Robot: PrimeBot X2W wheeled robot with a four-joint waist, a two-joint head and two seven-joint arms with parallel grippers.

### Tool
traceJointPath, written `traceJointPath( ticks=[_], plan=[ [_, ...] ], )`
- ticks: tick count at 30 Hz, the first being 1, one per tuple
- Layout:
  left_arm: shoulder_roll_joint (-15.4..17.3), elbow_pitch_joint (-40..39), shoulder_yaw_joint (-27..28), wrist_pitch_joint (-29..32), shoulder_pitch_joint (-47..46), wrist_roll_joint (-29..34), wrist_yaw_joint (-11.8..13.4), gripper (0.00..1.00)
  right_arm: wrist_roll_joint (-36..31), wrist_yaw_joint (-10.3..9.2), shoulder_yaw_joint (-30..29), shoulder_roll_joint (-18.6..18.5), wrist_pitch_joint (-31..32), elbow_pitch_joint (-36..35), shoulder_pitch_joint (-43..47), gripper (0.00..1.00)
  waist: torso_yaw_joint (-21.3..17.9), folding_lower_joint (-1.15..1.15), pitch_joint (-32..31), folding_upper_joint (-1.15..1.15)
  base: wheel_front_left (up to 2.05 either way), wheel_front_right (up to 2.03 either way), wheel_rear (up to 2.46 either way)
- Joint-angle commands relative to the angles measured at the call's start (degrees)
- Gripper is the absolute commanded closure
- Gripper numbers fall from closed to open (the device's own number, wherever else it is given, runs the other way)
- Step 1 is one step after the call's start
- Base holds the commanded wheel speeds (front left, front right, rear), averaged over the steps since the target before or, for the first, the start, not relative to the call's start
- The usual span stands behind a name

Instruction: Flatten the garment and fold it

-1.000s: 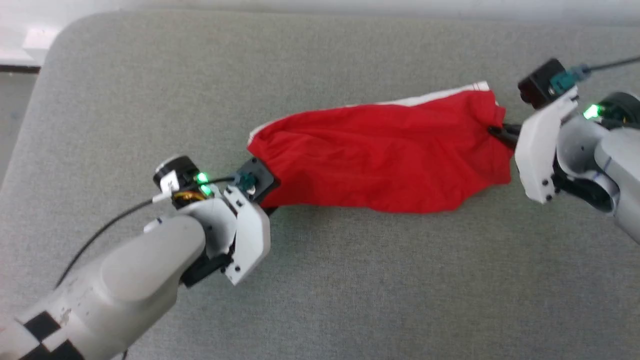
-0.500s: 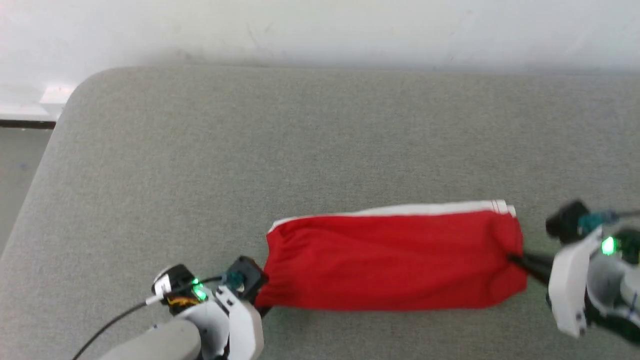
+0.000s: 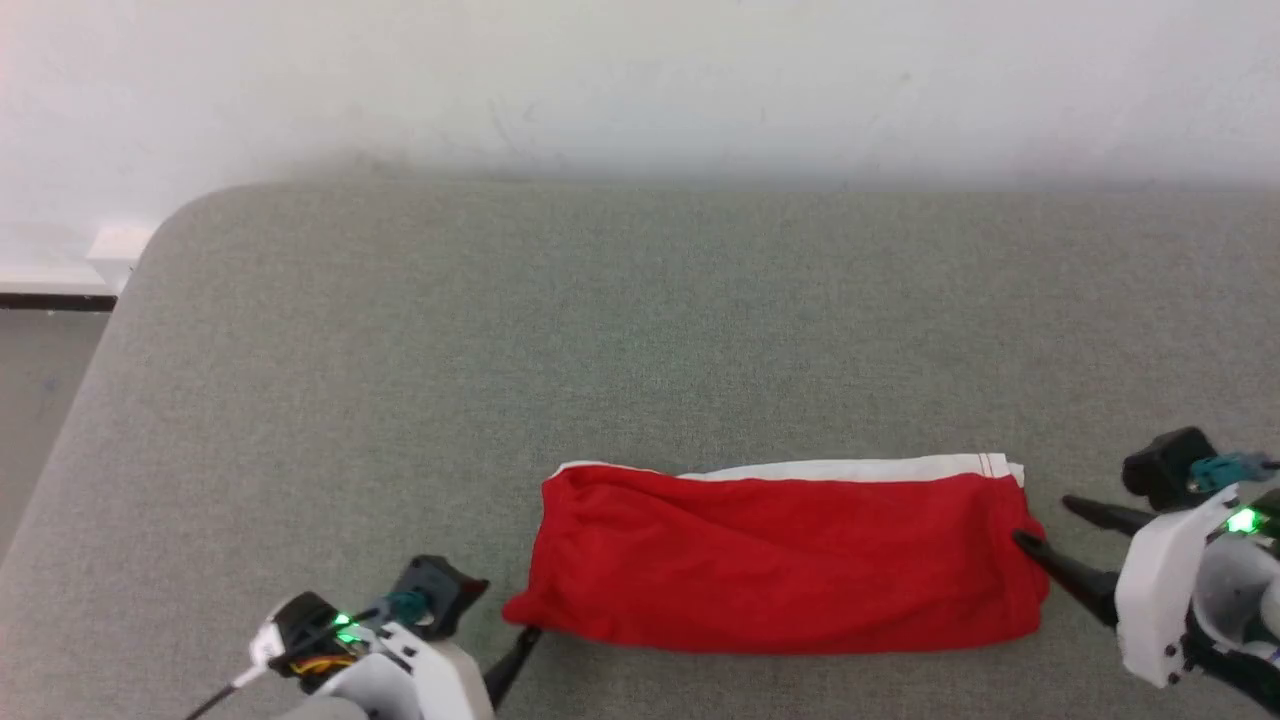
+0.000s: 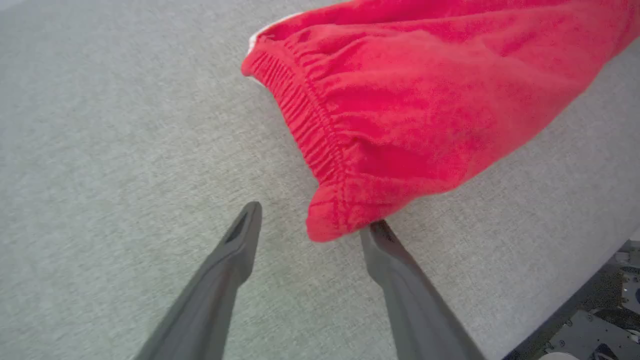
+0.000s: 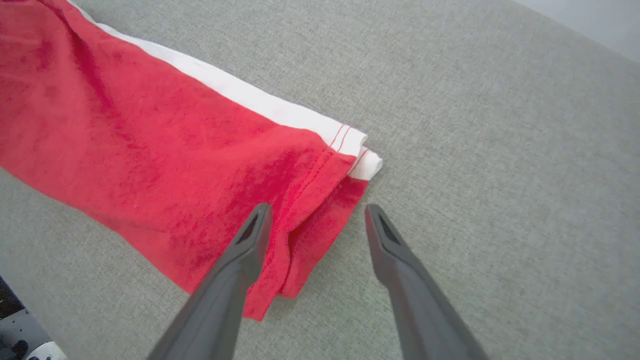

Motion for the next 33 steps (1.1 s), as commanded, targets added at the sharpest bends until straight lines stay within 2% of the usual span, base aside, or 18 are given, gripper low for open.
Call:
traceJointPath(
  ticks=[1,5,9,11,13,16,19,22,24,27,33],
  plan=[
    [1.12,-0.57,0.87,-0.72,0.61,-0.19,0.89,0.00,-0.62,-0.05,-1.12,-0.65,0.34,-0.64,0.70,0.00,0.47,0.01,-1.82,0.00,0.00,0.00,0.00],
    [4.66,-4.92,4.21,-4.43,1.69,-0.33,5.30,0.00,-2.27,-0.05,-6.61,-3.17,3.62,-5.06,0.89,0.00,0.66,0.01,-2.73,0.00,0.00,0.00,0.00],
    [5.32,-9.21,9.88,-11.55,3.10,-0.43,12.51,0.00,-3.73,-0.05,-11.61,-4.12,9.77,-8.09,0.70,0.00,0.54,0.01,-2.94,0.00,0.00,0.00,0.00],
    [4.45,-9.97,13.07,-13.87,3.69,0.97,16.14,0.00,-3.52,-0.05,-13.19,-3.74,14.38,-9.10,0.70,0.00,0.48,0.01,-2.86,0.00,0.00,0.00,0.00],
    [2.69,-10.51,16.71,-14.60,4.75,1.97,18.52,0.00,-3.89,-0.05,-14.33,-3.25,18.32,-9.75,0.36,0.00,0.54,0.01,-2.72,0.00,0.00,0.00,0.00],
    [-0.20,-12.21,23.52,-14.73,6.71,7.80,22.13,0.00,-2.85,-0.05,-15.20,-1.67,24.60,-9.98,0.25,0.00,0.58,0.01,-2.28,0.00,0.00,0.00,0.00],
    [-3.54,-13.48,30.13,-14.75,10.29,13.24,23.53,0.00,-3.22,-0.05,-15.82,0.03,29.27,-8.42,0.04,0.00,0.90,0.01,-1.55,0.00,0.00,0.00,0.00],
    [-7.23,-14.92,36.71,-14.76,14.00,17.82,23.52,0.00,-3.71,-0.05,-16.98,2.34,32.21,-5.39,0.25,0.00,1.50,0.01,-0.50,0.00,0.00,0.00,0.00],
    [-9.77,-15.92,40.96,-14.76,16.18,20.79,22.35,0.00,-3.95,-0.05,-18.23,4.33,32.77,-2.81,0.54,0.00,1.99,0.01,0.25,0.00,0.00,0.00,0.00],
    [-13.99,-17.05,46.08,-14.76,19.22,24.60,18.95,0.00,-4.28,-0.05,-19.52,7.42,32.73,1.06,1.22,0.00,2.73,0.01,1.36,0.00,0.00,0.00,0.00],
    [-21.49,-16.80,52.71,-14.77,23.26,32.03,11.73,0.00,-4.49,-0.05,-19.42,12.75,32.63,7.15,4.78,0.00,3.80,0.01,2.79,0.00,0.00,0.00,0.00]
  ],
)
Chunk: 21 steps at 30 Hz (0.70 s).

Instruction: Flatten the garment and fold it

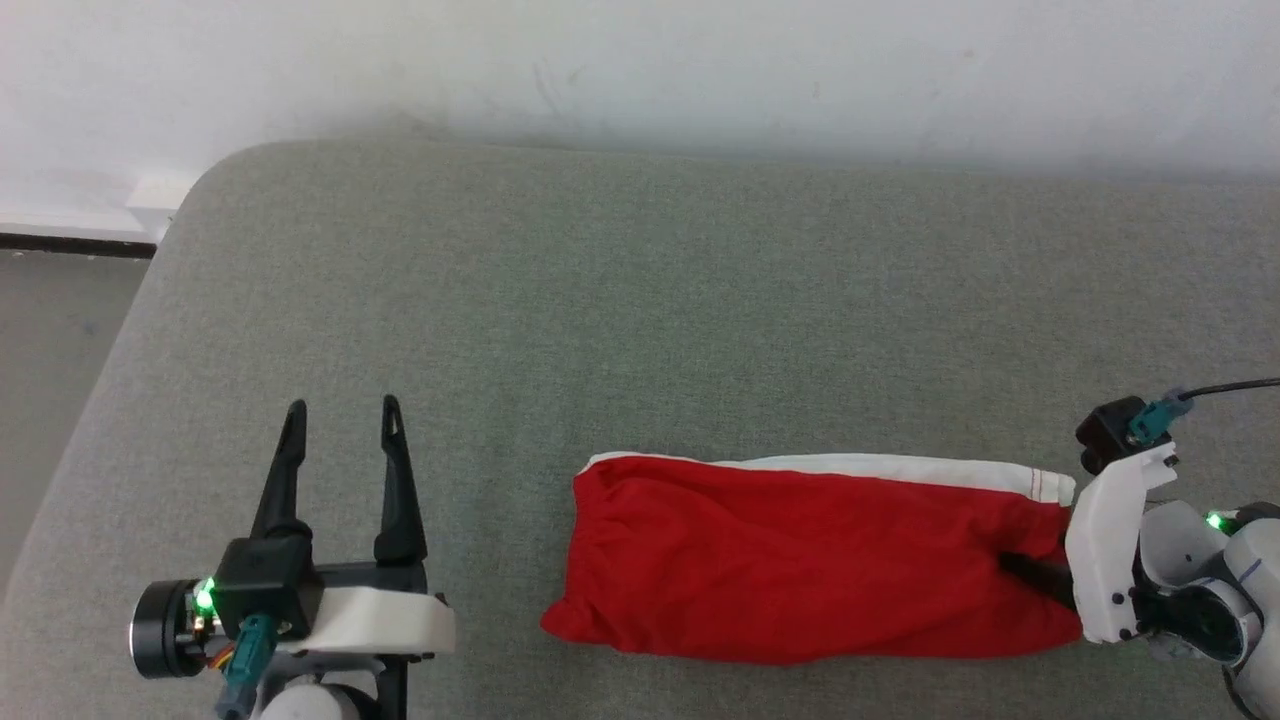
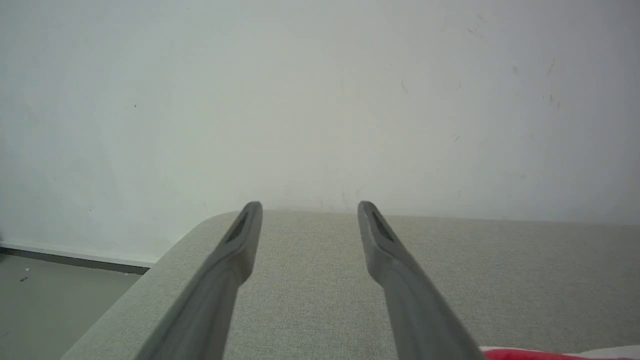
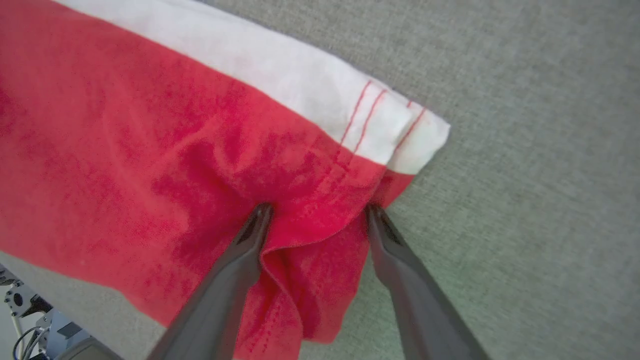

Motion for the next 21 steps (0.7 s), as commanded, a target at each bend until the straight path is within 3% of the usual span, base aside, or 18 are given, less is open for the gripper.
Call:
traceJointPath(
  ticks=[1,4,5,6,7,14,21],
  plan=[
    [-1.29,0.35,1.25,-0.26,1.02,1.59,-1.44,0.00,0.10,-0.03,0.74,1.53,0.16,1.29,2.56,0.00,0.61,0.00,0.52,0.00,0.00,0.00,0.00],
    [-4.13,1.32,3.86,-0.27,2.36,4.12,-4.56,0.00,0.74,-0.03,0.72,3.05,-1.08,2.66,4.02,0.00,0.60,0.00,0.57,0.00,0.00,0.00,0.00],
    [-4.92,1.63,4.74,-0.27,2.77,4.83,-5.48,0.00,0.71,-0.03,0.67,3.34,-1.80,2.82,4.21,0.44,0.50,0.00,0.48,0.00,0.00,0.00,0.00],
    [-5.66,1.69,5.77,-0.27,3.05,5.62,-6.11,0.00,0.61,-0.03,0.70,3.56,-2.51,2.88,4.30,0.95,0.34,0.00,0.31,0.00,0.00,0.00,0.00],
    [-6.31,1.70,6.70,-0.27,3.41,6.32,-6.74,0.00,0.54,-0.03,0.81,3.66,-3.12,2.77,4.31,1.00,0.14,0.00,0.11,0.00,0.00,0.00,0.00],
    [-8.77,1.02,11.71,-0.27,5.18,10.01,-10.22,0.00,0.26,-0.03,-0.08,1.17,-8.64,-0.21,2.17,1.00,-1.11,0.00,-1.95,0.00,0.00,0.00,0.00],
    [-9.91,0.97,13.97,-0.27,6.03,12.37,-12.26,0.00,0.78,-0.03,-2.07,-6.11,-9.10,-6.08,2.43,1.00,-2.35,0.00,-3.36,0.00,0.00,0.00,0.00]
  ],
)
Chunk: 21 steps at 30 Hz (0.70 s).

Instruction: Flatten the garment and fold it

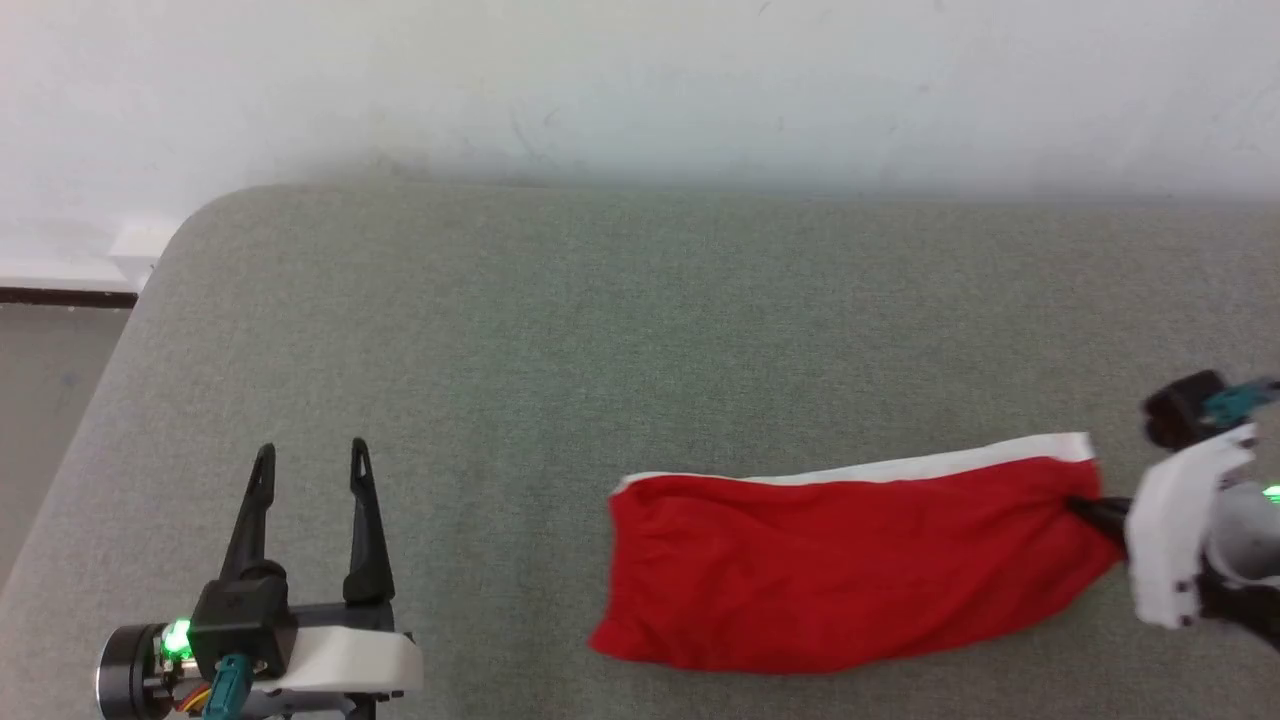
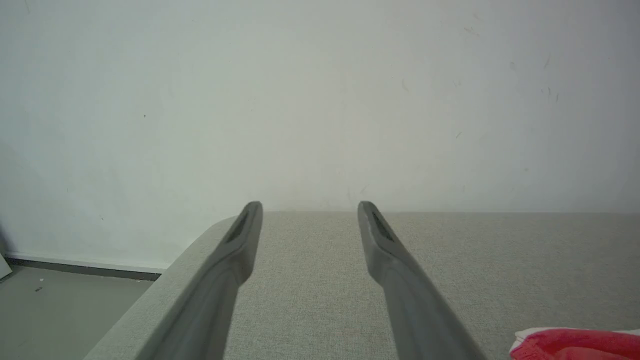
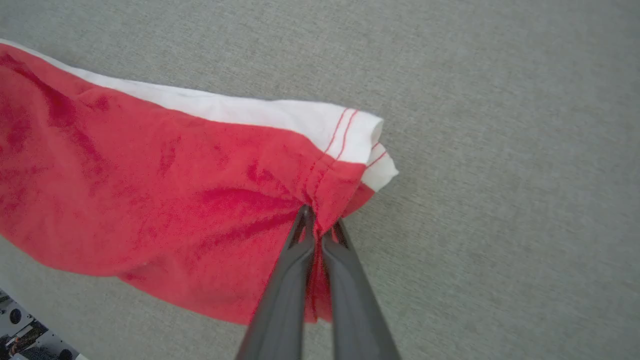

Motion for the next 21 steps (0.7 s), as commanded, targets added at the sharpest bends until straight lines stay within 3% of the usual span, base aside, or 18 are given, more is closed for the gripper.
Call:
traceJointPath(
  ticks=[1,9,15,21],
  plan=[
    [-0.43,-0.17,0.40,-0.27,0.66,0.74,-0.36,0.00,0.52,-0.05,-1.23,-2.15,0.25,-0.62,1.44,1.00,-0.59,0.00,-0.42,0.00,0.00,0.00,0.00],
    [-1.02,0.71,-0.15,-0.27,1.00,2.20,-1.39,0.00,-0.30,-0.05,-7.00,-9.65,2.77,-2.64,7.38,1.00,-1.78,0.00,-0.43,0.00,0.00,0.00,0.00],
    [-0.88,1.03,-0.30,-0.27,0.72,2.61,-1.78,0.00,-0.43,-0.05,-8.90,-8.63,2.50,-12.65,10.06,1.00,-2.06,0.00,-0.72,0.00,0.00,0.00,0.00],
    [-0.78,1.01,-0.64,-0.27,-0.04,2.80,-1.98,0.00,-3.26,-0.05,-6.91,-5.64,5.10,-25.96,9.28,1.00,-1.76,0.00,-0.04,0.00,0.00,0.00,0.00]
  ],
)
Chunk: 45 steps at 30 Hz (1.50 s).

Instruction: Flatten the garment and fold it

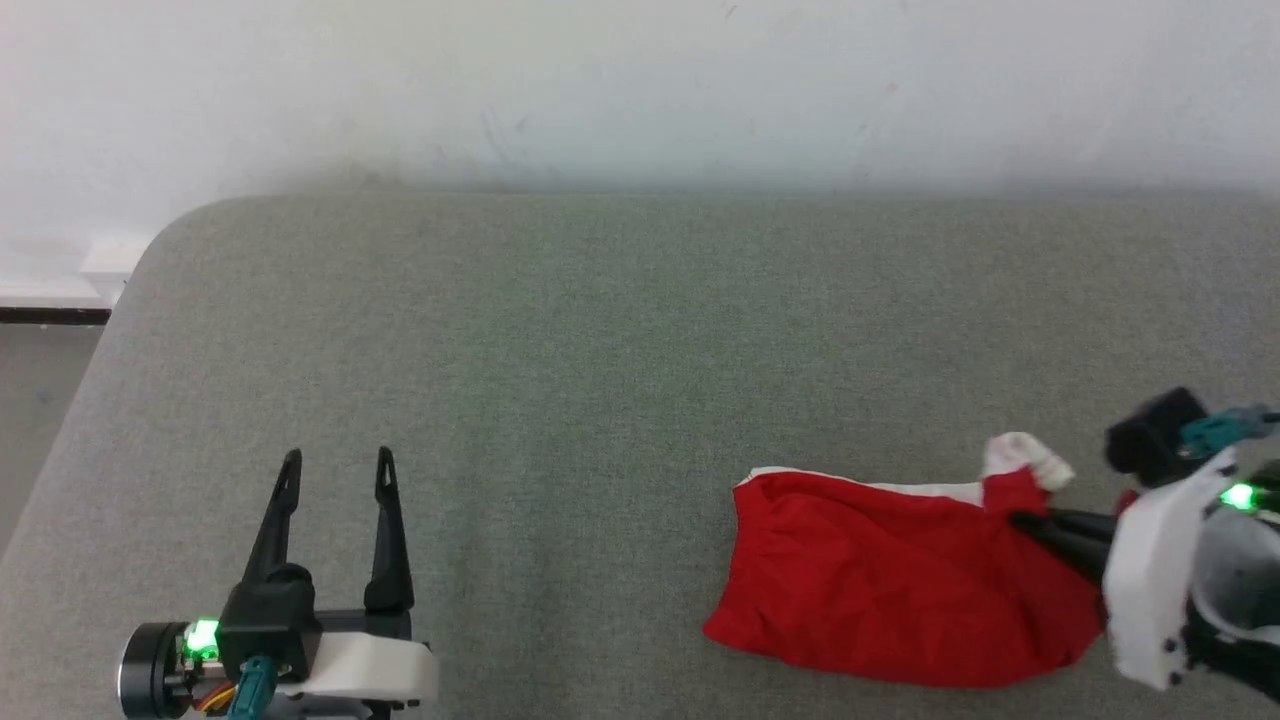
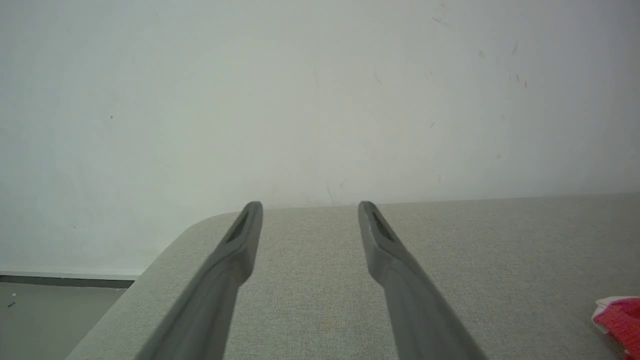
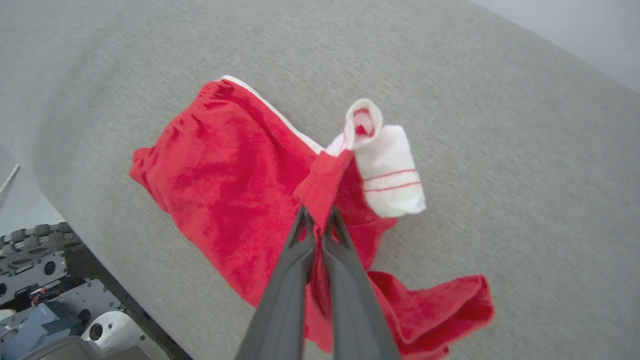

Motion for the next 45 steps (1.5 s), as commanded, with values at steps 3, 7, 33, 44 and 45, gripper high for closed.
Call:
traceJointPath(
  ticks=[3,7,33,44,45],
  plan=[
    [-0.01,-0.01,-0.32,-0.27,-1.38,0.41,-0.41,0.00,-1.92,-0.04,2.83,4.21,2.18,-4.57,-3.06,1.00,0.51,0.00,1.52,0.00,0.00,0.00,0.00],
    [-0.41,0.00,-0.92,-0.27,-2.70,0.41,-0.31,0.00,-4.84,-0.04,7.67,9.39,3.17,-3.14,-8.61,1.00,1.00,0.00,3.28,0.00,0.00,0.00,0.00],
    [-0.94,1.97,-0.81,-0.27,-2.79,-0.17,-0.06,0.00,-11.27,-0.04,16.07,14.81,-20.76,14.49,-18.83,0.00,-0.70,0.00,1.06,0.00,0.00,0.00,0.00],
    [-0.77,1.86,-0.12,-0.27,-2.61,-0.41,-0.83,0.00,-32.15,-0.04,-16.15,23.22,-43.26,13.23,-6.78,0.00,-5.00,0.00,-2.35,0.00,0.00,0.00,0.00],
    [-0.81,1.83,-0.13,-0.27,-2.56,-0.45,-0.91,0.00,-33.50,-0.04,-18.64,24.97,-43.69,12.64,-4.84,0.00,-5.14,0.00,-2.47,0.00,0.00,0.00,0.00]
  ],
)
